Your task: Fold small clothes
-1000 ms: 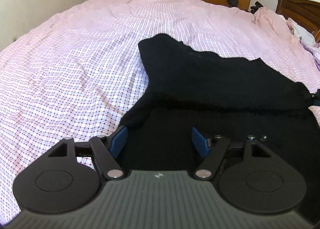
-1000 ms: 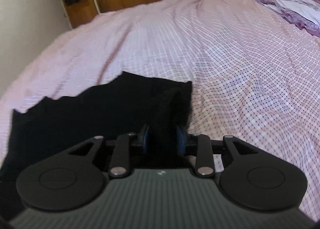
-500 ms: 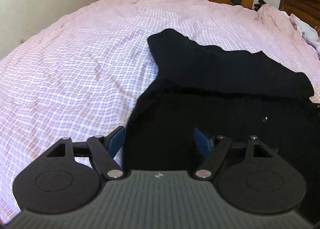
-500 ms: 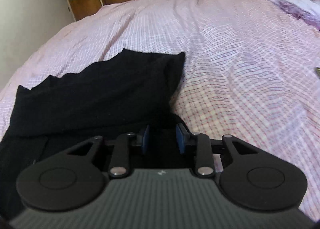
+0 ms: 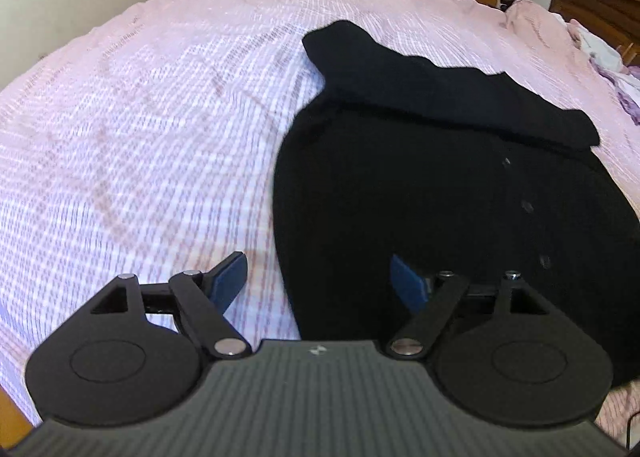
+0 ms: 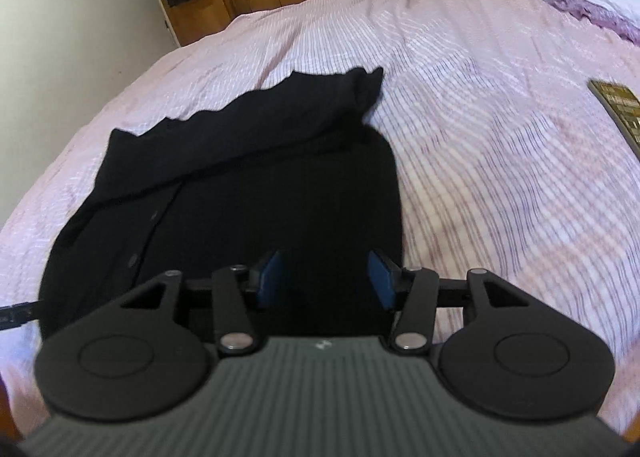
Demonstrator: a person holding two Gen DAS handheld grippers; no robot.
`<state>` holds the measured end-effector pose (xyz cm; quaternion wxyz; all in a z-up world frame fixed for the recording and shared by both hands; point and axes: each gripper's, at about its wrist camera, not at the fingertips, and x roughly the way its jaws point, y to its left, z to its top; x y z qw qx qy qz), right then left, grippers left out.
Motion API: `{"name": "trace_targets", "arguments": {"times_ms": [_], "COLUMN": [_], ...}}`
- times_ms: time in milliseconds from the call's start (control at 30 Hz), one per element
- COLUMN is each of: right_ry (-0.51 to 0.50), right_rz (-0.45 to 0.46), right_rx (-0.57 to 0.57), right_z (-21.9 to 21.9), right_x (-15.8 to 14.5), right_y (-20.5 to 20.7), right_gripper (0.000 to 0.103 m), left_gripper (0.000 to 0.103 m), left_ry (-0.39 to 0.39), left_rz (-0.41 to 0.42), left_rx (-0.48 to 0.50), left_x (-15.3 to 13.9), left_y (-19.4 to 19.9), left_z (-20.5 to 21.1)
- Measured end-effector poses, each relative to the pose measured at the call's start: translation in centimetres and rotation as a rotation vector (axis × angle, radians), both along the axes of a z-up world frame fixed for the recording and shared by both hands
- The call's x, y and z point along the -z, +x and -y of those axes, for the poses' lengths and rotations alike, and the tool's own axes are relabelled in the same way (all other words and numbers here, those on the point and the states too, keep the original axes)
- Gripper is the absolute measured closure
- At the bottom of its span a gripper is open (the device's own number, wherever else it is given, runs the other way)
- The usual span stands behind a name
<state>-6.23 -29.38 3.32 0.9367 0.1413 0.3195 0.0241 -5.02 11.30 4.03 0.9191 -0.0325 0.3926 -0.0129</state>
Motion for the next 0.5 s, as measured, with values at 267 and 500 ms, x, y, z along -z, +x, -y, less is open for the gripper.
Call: {"name": "trace_targets", "arguments": {"times_ms": [267, 500], "right_ry": [0.057, 0.077], "right_rz": [-0.037, -0.077], "right_rx": [-0.001, -0.041], "right_z": [0.4, -0.1], "right_x": [1.8, 3.0], "right_y": [-3.7, -4.3], "right_gripper": [0.052, 0.049], "left_gripper": [0.020, 0.023], "left_ry": [-0.070, -0.101], "left_rz": [-0.022, 0.007], "left_rx": [0.030, 0.066], "left_x": [2.2, 2.9], "left_y": [-3.6, -3.8], "left_z": [-0.7, -0.3]}}
